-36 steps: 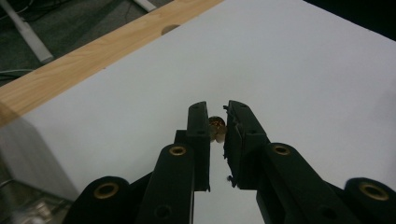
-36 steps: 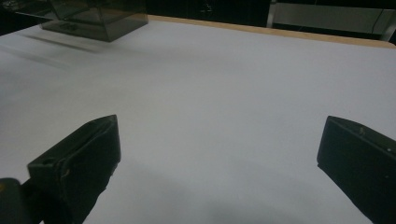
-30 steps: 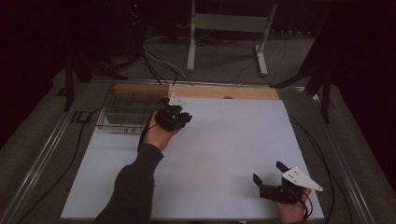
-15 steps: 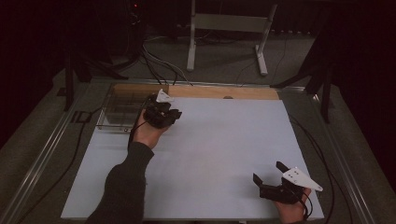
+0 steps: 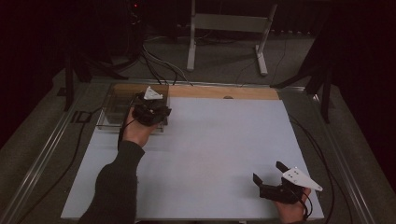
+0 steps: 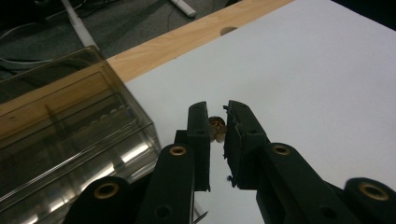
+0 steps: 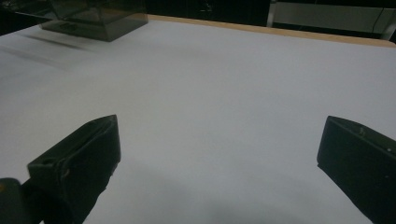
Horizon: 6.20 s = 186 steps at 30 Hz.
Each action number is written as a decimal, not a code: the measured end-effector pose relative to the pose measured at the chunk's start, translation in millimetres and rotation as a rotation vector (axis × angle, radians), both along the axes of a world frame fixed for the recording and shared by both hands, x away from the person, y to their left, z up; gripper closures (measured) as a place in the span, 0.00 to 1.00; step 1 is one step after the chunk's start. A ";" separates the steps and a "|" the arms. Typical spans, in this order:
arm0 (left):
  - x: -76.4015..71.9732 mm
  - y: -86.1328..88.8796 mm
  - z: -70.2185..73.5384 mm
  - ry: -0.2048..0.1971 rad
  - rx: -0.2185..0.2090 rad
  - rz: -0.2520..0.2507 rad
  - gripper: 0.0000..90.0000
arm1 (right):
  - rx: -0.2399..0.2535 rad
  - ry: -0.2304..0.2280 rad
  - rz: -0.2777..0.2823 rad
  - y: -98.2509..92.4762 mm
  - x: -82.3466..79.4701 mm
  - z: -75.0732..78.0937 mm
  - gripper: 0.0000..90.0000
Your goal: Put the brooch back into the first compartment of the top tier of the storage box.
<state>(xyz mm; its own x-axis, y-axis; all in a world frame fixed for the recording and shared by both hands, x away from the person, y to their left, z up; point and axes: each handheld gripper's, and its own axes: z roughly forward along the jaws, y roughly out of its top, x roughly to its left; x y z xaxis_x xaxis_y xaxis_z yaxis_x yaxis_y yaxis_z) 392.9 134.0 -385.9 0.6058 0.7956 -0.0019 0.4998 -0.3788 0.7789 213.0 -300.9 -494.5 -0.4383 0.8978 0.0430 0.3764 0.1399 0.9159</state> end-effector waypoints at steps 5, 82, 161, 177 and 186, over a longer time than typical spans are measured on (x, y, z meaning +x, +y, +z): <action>-0.3 7.1 0.4 0.001 0.007 0.010 0.90 | -0.001 0.000 0.000 0.1 0.1 -0.1 0.00; 0.5 116.9 -11.3 0.037 0.043 0.252 0.90 | 0.002 0.007 0.009 1.8 3.0 -1.9 0.00; 1.3 145.0 -57.6 0.122 0.056 0.360 0.88 | 0.003 0.013 0.002 1.0 1.6 -2.4 0.00; -12.4 149.2 -43.1 0.027 -0.072 0.385 0.04 | 0.000 0.015 0.002 1.5 1.9 -2.9 0.00; -41.1 145.3 -38.2 -0.049 -0.109 0.321 0.00 | -0.006 0.017 0.011 3.8 1.8 -3.5 0.00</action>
